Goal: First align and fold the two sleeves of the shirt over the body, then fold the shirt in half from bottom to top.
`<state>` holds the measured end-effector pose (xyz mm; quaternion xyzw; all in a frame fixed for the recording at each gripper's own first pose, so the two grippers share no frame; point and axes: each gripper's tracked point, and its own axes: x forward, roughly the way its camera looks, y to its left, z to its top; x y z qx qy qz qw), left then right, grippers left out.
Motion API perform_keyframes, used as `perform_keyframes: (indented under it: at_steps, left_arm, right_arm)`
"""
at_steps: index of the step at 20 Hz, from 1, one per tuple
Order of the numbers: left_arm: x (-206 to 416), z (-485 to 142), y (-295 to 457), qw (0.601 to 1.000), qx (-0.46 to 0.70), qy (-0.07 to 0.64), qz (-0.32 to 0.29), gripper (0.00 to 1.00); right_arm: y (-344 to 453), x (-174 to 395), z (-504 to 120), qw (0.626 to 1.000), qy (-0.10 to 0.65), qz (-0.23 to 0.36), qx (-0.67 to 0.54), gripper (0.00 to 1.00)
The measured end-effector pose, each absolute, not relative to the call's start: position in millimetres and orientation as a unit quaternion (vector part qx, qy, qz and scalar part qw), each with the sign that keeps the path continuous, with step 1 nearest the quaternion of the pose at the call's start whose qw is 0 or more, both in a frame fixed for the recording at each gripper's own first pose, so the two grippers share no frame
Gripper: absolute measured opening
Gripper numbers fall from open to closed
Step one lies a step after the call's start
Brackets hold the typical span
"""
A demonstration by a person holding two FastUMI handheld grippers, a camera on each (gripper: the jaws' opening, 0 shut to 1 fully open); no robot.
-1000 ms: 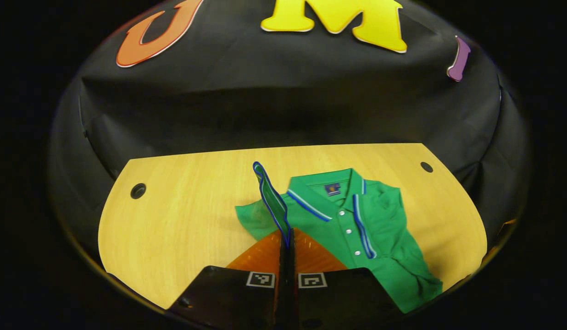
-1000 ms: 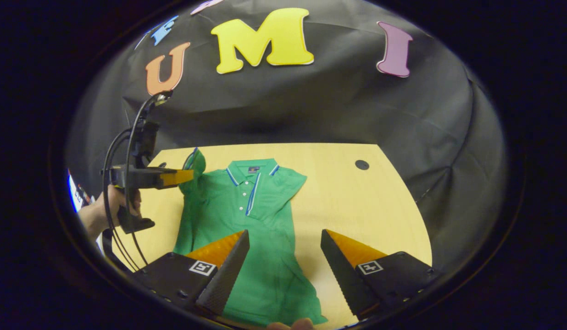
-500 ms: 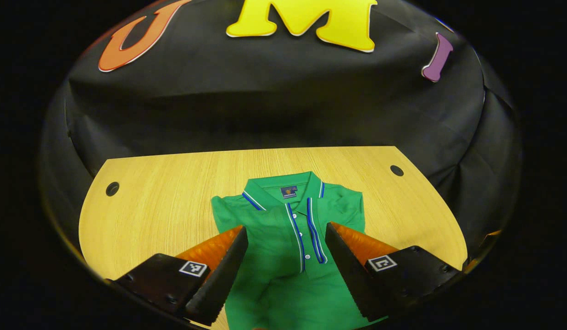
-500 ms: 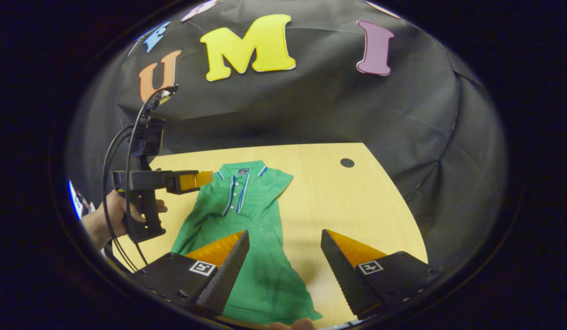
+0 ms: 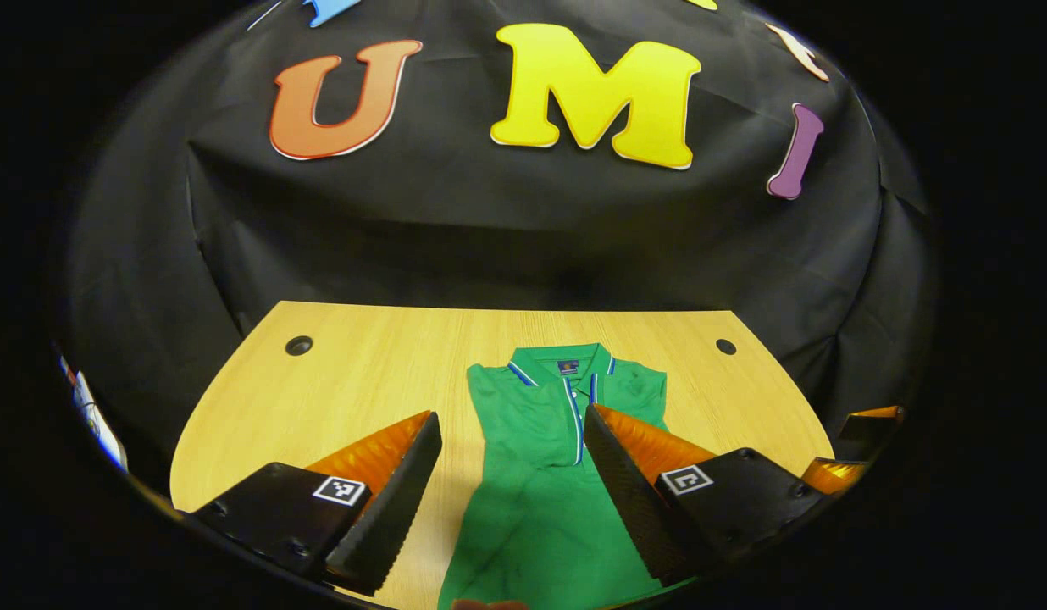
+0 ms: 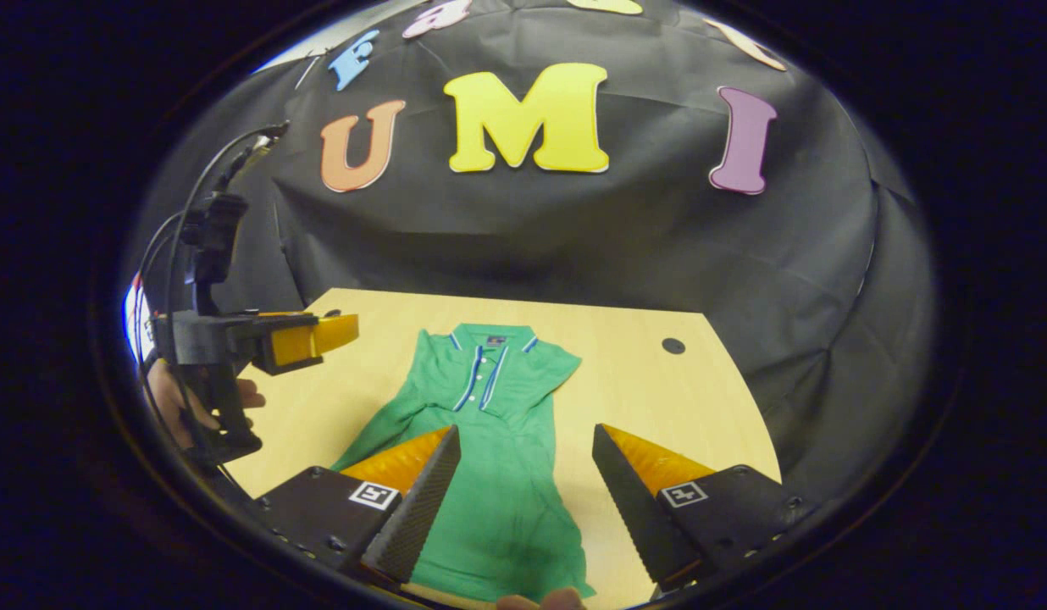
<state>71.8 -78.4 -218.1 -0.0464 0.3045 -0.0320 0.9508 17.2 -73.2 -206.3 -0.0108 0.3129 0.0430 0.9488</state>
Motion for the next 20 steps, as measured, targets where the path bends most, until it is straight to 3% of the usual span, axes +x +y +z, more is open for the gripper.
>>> perform_keyframes:
  at_steps: [9, 20]
  left_arm:
    - [-53.5, -213.4, -30.2, 0.957, -0.036, 0.289, -0.004, 1.00]
    - [-163.8, -286.2, -40.1, 0.918, -0.048, 0.393, -0.038, 1.00]
  right_arm:
    - [-87.5, -60.1, -237.6, 0.944, 0.328, 0.032, -0.033, 0.94]
    - [-114.2, -157.1, -310.0, 0.912, 0.409, -0.009, -0.022, 0.96]
